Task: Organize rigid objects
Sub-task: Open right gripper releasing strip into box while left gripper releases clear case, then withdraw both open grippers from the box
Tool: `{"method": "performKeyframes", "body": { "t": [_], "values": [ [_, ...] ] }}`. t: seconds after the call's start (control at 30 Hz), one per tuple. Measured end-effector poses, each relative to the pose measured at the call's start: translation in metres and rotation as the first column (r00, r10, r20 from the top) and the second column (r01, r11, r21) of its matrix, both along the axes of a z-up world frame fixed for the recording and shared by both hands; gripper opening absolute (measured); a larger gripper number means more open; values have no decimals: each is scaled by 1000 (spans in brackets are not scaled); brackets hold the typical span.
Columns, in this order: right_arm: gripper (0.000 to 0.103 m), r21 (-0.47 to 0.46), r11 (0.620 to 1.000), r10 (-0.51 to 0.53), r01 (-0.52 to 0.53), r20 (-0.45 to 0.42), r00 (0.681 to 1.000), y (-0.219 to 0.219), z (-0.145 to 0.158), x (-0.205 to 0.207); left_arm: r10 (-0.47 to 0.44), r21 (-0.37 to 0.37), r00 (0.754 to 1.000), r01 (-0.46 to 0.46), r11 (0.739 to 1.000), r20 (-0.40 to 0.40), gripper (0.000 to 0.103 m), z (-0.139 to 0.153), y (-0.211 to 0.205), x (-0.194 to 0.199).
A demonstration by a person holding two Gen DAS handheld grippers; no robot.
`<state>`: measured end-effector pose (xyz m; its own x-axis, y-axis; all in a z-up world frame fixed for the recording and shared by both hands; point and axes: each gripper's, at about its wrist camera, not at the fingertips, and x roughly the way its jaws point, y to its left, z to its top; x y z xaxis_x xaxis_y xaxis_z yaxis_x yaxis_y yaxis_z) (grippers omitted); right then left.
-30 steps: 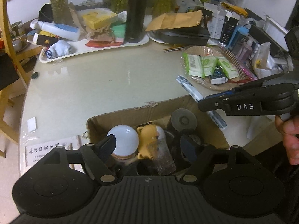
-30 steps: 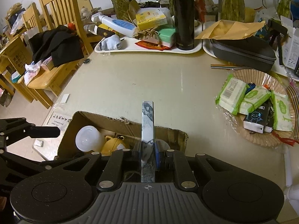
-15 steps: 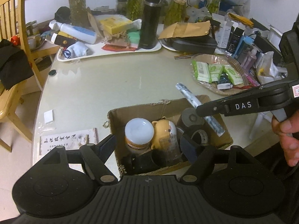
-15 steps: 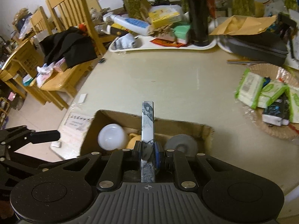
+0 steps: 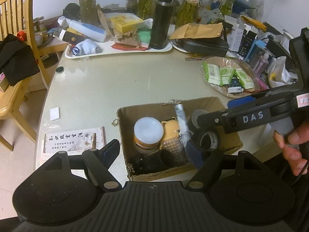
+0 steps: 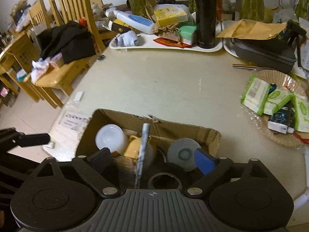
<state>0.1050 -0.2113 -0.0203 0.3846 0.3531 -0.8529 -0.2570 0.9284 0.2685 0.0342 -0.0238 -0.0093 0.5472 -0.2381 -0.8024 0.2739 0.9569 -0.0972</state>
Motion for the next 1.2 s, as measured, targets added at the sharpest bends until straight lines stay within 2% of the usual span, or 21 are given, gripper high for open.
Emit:
{"method": "performKeyframes", "body": {
  "t": [0.23, 0.33, 0.43, 0.57, 0.63, 0.7, 0.87, 1.0, 1.2],
  "values": [
    [103, -98, 995, -7, 10, 36, 999, 3, -1, -7, 26, -9, 999, -26, 1000, 23, 76, 2, 5, 0],
    [103, -127, 992, -19, 25, 46, 999, 2, -1, -10, 33, -8, 998, -32, 999, 47, 84, 5, 5, -2],
    [103, -141, 989, -33, 41, 56, 998, 1, -2, -13, 34, -5, 996, -34, 999, 81, 86, 8, 5, -4],
    [103, -155, 985, -61, 72, 75, 995, -2, -2, -18, 56, 6, 990, -58, 998, 129, 95, 12, 7, -7],
    [103, -161, 983, -74, 87, 84, 994, -4, -2, -21, 66, 9, 986, -68, 998, 155, 97, 12, 8, -9],
    [103, -166, 980, -91, 107, 103, 991, -6, -2, -26, 79, 9, 981, -82, 997, 180, 103, 12, 10, -13],
    [103, -171, 976, -114, 136, 135, 984, -9, 0, -40, 99, 44, 975, -109, 993, 201, 103, 6, 10, -21],
    [103, -186, 972, -121, 143, 127, 985, -9, -2, -51, 104, 80, 978, -120, 990, 180, 103, -2, 11, -26],
    [103, -204, 970, -118, 130, 70, 991, -8, -13, -70, 96, 136, 989, -111, 984, 113, 103, -18, 10, -30]
  ]
}}
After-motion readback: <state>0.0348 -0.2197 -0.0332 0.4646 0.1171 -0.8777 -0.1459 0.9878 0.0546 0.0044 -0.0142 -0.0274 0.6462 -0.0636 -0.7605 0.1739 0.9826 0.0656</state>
